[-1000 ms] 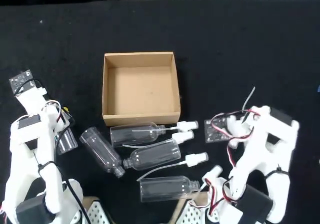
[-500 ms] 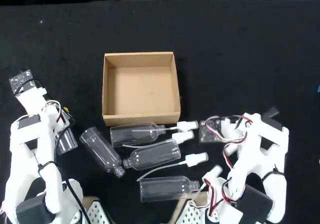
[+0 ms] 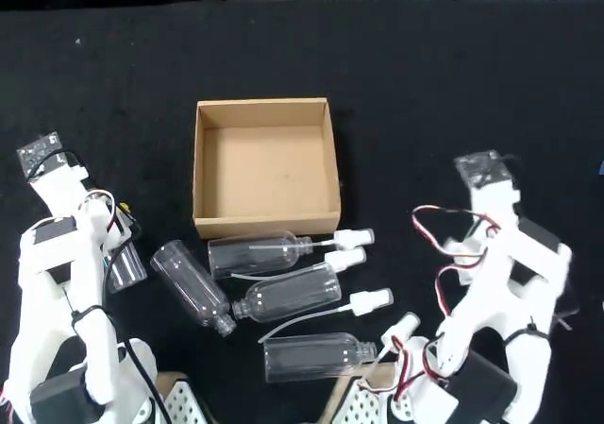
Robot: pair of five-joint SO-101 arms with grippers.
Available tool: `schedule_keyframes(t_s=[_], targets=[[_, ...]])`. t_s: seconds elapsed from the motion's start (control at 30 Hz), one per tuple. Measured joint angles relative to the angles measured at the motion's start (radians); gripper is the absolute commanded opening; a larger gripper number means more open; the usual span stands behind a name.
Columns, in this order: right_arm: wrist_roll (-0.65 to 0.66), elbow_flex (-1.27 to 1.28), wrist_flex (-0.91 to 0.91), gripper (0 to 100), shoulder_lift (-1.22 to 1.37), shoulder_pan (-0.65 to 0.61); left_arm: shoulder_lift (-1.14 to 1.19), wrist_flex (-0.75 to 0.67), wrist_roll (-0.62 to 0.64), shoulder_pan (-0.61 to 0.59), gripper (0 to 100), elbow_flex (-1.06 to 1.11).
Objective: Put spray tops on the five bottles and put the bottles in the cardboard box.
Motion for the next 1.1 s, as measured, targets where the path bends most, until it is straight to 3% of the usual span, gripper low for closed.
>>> schedule_keyframes(t_s=[0.07, 0.23, 0.47, 0.8, 1.03, 1.1], targets=[[0.034, 0.012, 0.000, 25.7, 0.000, 0.014, 0.000, 0.000, 0.000, 0.000, 3, 0.000], [0.221, 0.026, 0.003, 24.7, 0.000, 0.017, 0.000, 0.000, 0.000, 0.000, 3, 0.000], [0.522, -0.046, 0.158, 24.7, 0.000, 0.017, 0.000, 0.000, 0.000, 0.000, 3, 0.000], [0.566, -0.037, -0.011, 24.2, 0.080, 0.017, 0.000, 0.000, 0.000, 0.000, 3, 0.000], [0.646, -0.055, -0.012, 15.7, 0.216, 0.018, 0.000, 0.000, 0.000, 0.000, 3, 0.000], [0.675, -0.074, 0.006, 9.0, 0.222, 0.020, 0.000, 0.000, 0.000, 0.000, 3, 0.000]])
